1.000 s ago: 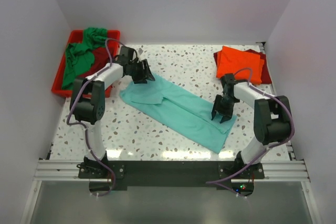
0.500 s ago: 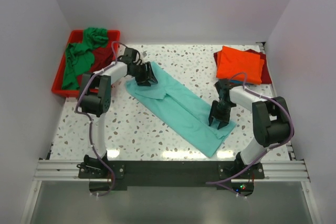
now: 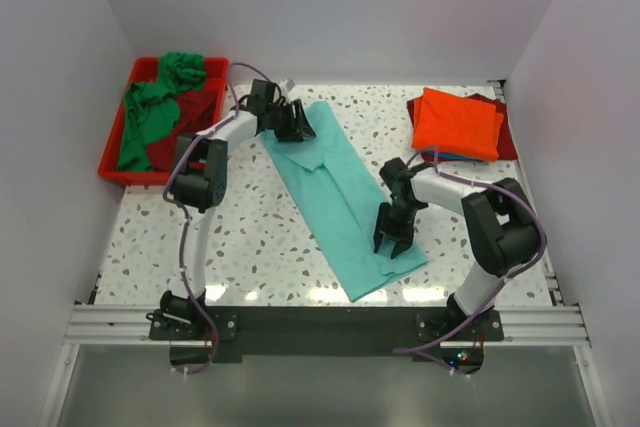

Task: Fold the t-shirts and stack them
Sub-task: Fold the tshirt

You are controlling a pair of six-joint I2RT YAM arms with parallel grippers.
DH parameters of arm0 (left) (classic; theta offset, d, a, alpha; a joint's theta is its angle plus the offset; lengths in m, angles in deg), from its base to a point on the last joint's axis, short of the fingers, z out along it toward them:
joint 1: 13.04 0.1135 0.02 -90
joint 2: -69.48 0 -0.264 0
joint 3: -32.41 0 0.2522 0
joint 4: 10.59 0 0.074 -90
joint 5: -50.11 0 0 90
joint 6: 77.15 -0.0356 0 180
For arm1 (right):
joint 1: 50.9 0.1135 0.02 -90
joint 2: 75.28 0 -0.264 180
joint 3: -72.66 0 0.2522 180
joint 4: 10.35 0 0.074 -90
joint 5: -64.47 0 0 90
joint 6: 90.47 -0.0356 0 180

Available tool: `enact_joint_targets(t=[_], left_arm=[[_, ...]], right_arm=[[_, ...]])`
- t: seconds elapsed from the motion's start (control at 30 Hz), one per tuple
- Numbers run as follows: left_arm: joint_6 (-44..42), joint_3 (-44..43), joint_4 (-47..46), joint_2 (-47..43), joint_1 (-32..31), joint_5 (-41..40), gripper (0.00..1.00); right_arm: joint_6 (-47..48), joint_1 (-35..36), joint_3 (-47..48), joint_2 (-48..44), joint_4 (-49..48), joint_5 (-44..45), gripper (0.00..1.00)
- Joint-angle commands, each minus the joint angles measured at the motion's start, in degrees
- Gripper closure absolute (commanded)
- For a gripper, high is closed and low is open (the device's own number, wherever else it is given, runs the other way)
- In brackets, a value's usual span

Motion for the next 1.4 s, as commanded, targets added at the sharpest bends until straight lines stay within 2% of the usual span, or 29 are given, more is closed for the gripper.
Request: enact_joint_targets(t=[0.0, 0.1, 0.33, 0.53, 0.83, 1.03, 1.17, 1.3, 1.37], left_arm=[[-2.3, -1.5, -1.4, 6.7, -0.4, -6.8, 0.43], [-1.1, -3.7, -5.0, 8.8, -0.9, -4.7, 0.42], [-0.1, -9.2, -10.4, 13.8, -2.6, -2.3, 0.42], [0.1, -11.7, -15.1, 15.2, -2.9, -1.5, 0.39], [0.1, -15.8, -16.3, 16.1, -3.0, 0.0, 0.36], [2.7, -16.9, -20.0, 10.4, -2.9, 0.9, 0.30], [3.9, -17.0, -21.6, 3.4, -2.9, 1.1, 0.29], [1.9, -14.7, -17.6, -5.3, -2.8, -1.1, 0.29], [-1.3, -9.8, -13.8, -12.5, -2.9, -2.8, 0.29]], right_arm=[[-3.5, 4.9, -0.7, 5.4, -5.9, 0.3, 0.51], [-5.4, 9.5, 2.0, 8.3, -6.1, 0.0, 0.51], [-7.4, 15.3, 8.7, 12.4, -5.9, -0.4, 0.51], [-7.8, 18.4, 12.6, 14.9, -5.3, -0.4, 0.51], [-7.3, 20.5, 18.3, 16.4, -2.6, 1.0, 0.50], [-3.5, 20.4, 24.1, 11.6, 4.9, 4.1, 0.50], [-1.5, 20.4, 26.6, 5.3, 12.2, 7.7, 0.48], [-0.8, 20.3, 22.3, 0.4, 14.9, 10.9, 0.46], [-0.8, 20.2, 17.4, -1.5, 13.3, 11.1, 0.46]])
